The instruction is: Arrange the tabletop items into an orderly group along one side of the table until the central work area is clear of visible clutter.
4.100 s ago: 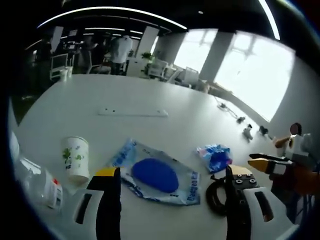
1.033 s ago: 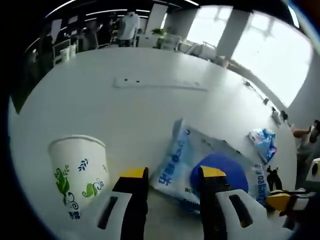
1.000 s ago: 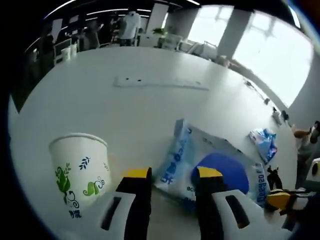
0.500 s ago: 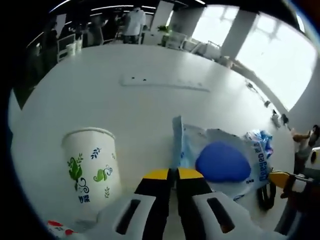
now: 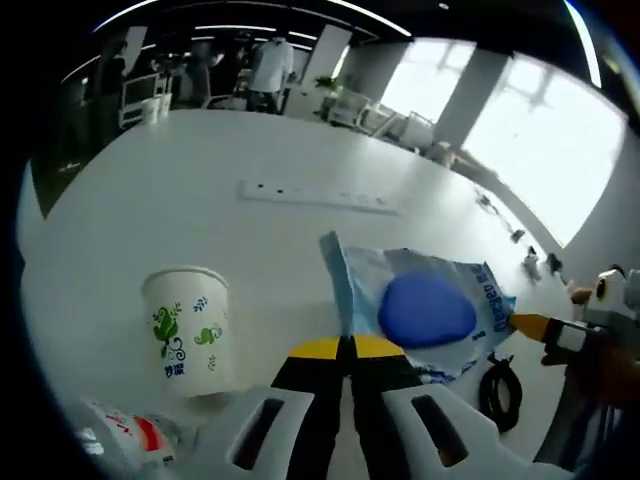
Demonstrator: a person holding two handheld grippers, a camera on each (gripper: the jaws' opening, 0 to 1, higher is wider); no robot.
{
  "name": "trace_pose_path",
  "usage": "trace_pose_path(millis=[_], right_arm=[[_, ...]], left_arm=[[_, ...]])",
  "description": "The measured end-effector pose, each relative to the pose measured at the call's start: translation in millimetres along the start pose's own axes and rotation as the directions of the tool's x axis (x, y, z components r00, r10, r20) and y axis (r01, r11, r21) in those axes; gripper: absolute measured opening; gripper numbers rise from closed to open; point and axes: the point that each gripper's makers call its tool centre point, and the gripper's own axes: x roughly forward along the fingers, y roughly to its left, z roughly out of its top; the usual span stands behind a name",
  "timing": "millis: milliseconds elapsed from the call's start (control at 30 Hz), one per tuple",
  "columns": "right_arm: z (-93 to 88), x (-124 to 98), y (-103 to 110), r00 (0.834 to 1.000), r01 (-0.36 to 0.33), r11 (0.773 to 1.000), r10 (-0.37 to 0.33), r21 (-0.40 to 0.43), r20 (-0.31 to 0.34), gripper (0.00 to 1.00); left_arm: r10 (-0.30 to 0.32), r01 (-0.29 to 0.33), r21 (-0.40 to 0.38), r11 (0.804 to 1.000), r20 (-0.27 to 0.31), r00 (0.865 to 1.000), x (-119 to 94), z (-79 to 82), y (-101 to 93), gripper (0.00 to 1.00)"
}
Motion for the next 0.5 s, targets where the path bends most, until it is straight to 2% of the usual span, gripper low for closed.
trace_pose_path(millis=[167,500], right_arm=[[6.4,-1.7,-5.7,1.0,-0.001,1.0,0.001,-0.007,0.006,0.0],[10.8,-1.2,-14.0,1.0,-0.002,0.999,0.002,-0.037,0.003,0.0]], left_arm=[[-0.01,0.011,-0.007,1.0,0.017,1.0,-4.5,-1.3,-6.9,0.0],[-0.031,0.031,0.003,1.0,0.019,0.999,-13.5,-13.9,-23.5,0.0]])
